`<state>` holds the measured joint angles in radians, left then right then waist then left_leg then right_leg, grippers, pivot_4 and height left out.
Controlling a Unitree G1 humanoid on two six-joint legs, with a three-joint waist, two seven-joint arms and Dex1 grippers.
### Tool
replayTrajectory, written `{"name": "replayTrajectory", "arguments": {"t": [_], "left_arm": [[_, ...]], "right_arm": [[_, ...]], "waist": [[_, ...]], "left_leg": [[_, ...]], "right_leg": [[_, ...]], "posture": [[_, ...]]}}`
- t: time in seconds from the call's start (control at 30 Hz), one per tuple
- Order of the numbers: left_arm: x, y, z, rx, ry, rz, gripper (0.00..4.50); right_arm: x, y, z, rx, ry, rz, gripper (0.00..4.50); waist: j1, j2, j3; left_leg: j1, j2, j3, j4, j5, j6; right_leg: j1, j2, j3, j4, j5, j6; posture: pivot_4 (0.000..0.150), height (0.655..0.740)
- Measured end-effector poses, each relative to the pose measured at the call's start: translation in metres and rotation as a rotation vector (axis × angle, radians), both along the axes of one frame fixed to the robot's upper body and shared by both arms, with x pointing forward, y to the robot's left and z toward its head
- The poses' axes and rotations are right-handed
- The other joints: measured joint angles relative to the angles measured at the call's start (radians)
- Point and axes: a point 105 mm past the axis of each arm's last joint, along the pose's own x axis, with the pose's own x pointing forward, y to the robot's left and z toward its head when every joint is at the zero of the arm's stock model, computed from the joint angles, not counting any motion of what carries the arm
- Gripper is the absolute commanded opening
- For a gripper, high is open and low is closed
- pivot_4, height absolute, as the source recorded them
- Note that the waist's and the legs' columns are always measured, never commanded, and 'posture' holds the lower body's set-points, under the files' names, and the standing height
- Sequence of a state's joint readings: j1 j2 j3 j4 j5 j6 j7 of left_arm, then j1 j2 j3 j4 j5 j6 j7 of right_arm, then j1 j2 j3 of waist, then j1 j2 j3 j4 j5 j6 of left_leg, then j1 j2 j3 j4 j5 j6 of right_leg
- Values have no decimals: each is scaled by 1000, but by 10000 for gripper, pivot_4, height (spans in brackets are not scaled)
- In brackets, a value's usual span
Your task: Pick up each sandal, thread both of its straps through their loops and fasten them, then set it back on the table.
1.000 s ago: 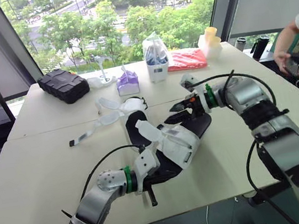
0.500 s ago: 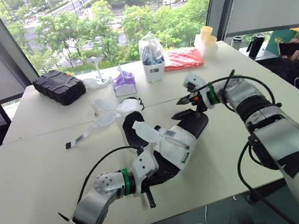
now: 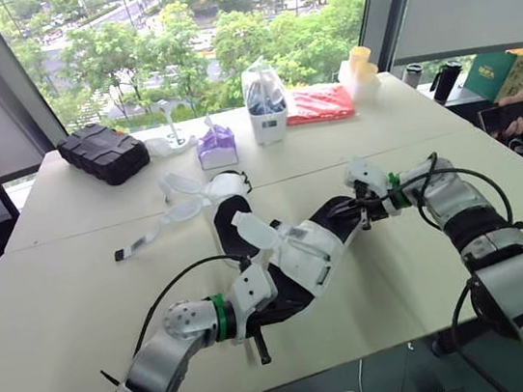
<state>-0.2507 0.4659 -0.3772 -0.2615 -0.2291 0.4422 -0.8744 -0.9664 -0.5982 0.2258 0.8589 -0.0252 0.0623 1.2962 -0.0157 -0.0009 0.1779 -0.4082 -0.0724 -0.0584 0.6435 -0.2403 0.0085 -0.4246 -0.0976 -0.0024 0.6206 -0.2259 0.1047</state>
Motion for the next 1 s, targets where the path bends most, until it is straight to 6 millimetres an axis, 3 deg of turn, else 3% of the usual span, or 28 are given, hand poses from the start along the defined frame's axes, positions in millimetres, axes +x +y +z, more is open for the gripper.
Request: {"name": "replayTrajectory", "arguments": {"t": [0.23, 0.43, 0.57, 1.0], "left_arm": [[1, 0, 1, 0, -7, -15, 0], [7, 4, 0, 3, -13, 4, 0], [11, 6, 0, 1, -21, 17, 0], [29, -5, 5, -15, -41, 11, 0]], "right_arm": [[-27, 8, -8, 42, 91, 88, 643], [-65, 2, -7, 29, 182, 108, 643], [-85, 12, -7, 45, 228, 143, 643], [-99, 25, -19, 54, 265, 114, 643]], "waist": [[3, 0, 0], [9, 0, 0], [6, 0, 0], [28, 0, 0]], "left_leg": [[0, 0, 0, 1, 0, 0], [0, 0, -1, 2, 0, 0], [0, 1, -1, 3, 0, 0], [-1, 1, 0, 5, 0, 0]], "right_leg": [[0, 0, 0, 0, 0, 0], [1, -2, 0, -1, 0, 0], [2, -3, 0, -1, -1, -1], [2, -1, 0, -1, 0, 0]], "posture": [[1500, 7400], [1500, 7400], [1500, 7400], [1500, 7400]]}}
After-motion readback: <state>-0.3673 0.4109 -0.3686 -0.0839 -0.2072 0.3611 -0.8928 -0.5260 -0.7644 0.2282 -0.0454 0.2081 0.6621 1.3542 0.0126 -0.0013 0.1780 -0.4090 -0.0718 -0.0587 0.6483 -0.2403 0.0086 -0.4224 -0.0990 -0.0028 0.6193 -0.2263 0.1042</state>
